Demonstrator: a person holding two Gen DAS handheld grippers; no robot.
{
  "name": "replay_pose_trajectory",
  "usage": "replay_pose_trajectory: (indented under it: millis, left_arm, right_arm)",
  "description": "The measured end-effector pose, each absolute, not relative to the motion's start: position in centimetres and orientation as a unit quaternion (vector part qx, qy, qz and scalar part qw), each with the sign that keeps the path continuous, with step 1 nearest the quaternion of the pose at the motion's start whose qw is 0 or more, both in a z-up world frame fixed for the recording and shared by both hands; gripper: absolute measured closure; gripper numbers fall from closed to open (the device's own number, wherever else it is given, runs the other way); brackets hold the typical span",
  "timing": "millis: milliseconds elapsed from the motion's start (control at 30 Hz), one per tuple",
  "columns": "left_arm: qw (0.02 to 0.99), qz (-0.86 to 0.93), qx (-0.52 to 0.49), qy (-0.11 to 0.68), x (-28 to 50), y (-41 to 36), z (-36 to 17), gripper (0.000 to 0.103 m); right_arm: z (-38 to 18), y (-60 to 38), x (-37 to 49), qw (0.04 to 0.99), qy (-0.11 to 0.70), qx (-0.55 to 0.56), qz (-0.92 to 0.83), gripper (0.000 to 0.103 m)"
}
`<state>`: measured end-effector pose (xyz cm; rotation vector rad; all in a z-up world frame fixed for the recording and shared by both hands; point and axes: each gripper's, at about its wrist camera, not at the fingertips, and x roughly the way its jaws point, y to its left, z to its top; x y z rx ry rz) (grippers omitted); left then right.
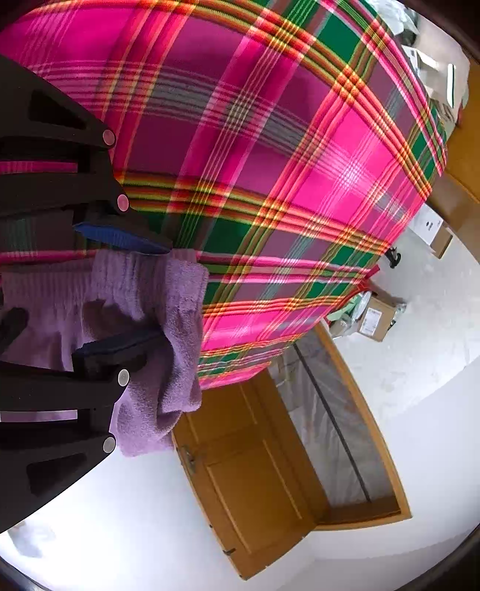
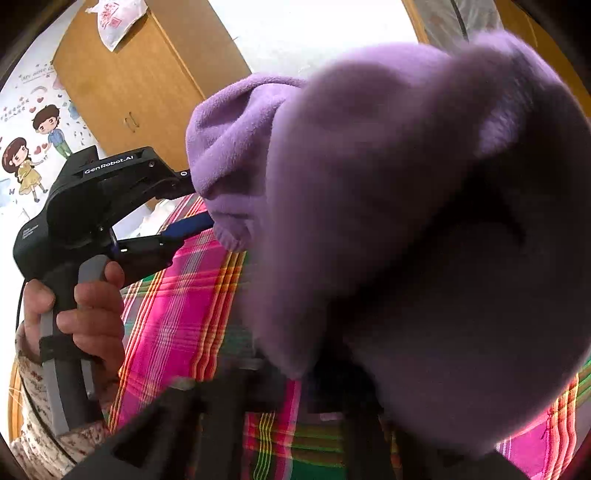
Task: Fold clothes
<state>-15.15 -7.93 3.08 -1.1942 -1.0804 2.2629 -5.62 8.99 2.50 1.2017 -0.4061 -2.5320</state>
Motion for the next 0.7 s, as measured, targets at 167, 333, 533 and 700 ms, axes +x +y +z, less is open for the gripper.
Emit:
replay_pose_trajectory:
  millis: [167,333,533,700]
  left_arm:
    - [0.173,0.808,-0.411,-0.384,-14.7,-9.0,3.8,0.061]
    - [0.165,0.82,-0.397,-0.379,-14.2,-10.3,5.3,0.061]
    - [0.145,0.839,-0.365,-0.375,-12.1,-14.2,7.1,0.061]
    - [0.099,0.852,-0.368,-0.359,-9.2,-17.5,6.3,0.061]
  right_arm:
    - [4.0,8.6,-3.7,0.242,-0.19,0.401,-0.863,0.1]
    - [6.8,7.3,-1.9,0.343,-0.235,0.369,-0.832,0.1]
    - [7.4,4.5,-0.6,0.452,-0.262,0.363,-0.772,0.1]
    - [2.5,0.3,0.9,0.46,-0.249,0.438,-0.731,0.1]
